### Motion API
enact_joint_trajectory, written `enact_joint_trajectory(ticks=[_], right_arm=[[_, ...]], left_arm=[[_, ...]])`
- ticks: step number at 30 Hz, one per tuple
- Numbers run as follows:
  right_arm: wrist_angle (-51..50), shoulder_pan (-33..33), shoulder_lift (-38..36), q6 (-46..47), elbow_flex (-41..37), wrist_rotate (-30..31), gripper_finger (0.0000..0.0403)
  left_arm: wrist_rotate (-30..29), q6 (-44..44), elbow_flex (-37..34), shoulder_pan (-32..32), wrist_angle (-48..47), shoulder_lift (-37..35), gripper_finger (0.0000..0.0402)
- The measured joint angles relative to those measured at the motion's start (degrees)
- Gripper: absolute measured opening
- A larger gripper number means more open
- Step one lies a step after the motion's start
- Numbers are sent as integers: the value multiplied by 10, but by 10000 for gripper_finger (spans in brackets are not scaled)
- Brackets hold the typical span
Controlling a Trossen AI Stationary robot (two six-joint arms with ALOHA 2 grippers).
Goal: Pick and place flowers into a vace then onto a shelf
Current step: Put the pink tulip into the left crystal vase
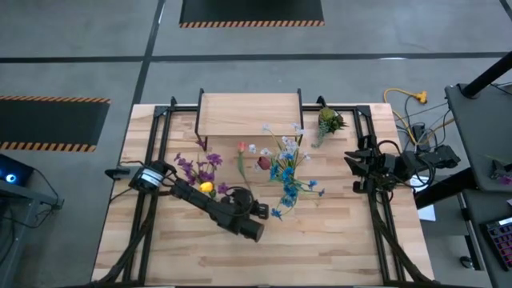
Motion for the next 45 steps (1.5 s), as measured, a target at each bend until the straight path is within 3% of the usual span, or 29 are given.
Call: enact_joint_trajectory(ticks=[20, 38, 45], right_arm=[[0, 0, 0, 0, 0, 0, 63], [0, 0, 0, 0, 0, 0, 63], [0, 0, 0, 0, 0, 0, 63]], left_arm=[[-5, -26, 7, 11, 6, 1, 108], [17, -19, 5, 16, -7, 1, 9], [49, -4, 6, 10, -14, -5, 1]])
